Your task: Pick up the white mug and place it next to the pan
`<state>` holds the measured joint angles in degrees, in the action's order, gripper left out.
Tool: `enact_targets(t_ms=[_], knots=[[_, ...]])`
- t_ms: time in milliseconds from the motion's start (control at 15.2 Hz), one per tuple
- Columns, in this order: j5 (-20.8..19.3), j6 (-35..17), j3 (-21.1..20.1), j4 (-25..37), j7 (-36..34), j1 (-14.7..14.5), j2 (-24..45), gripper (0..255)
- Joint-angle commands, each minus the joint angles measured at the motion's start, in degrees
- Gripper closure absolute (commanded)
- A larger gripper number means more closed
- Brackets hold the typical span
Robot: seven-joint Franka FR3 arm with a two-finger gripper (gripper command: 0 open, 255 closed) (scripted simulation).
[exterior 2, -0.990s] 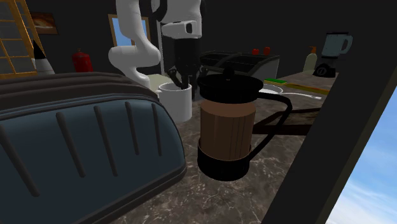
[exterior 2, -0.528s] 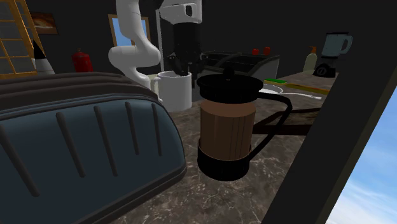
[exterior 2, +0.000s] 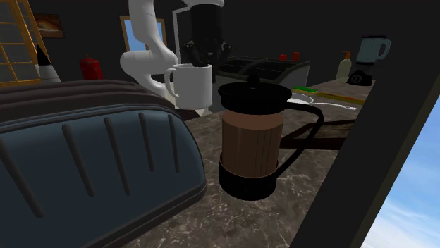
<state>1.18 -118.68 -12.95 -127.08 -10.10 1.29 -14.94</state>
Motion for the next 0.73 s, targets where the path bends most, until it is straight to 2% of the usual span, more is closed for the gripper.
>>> enact_targets(t_ms=[0, 198, 660], knots=[[0.06, 1.91, 0.11, 1.54, 0.14, 0.02, -0.39, 255], [0.11, 4.04, 0.21, 3.34, 0.25, 0.04, -0.72, 255], [2.91, 5.25, -5.02, -2.46, -7.37, -4.02, -7.94, 255]])
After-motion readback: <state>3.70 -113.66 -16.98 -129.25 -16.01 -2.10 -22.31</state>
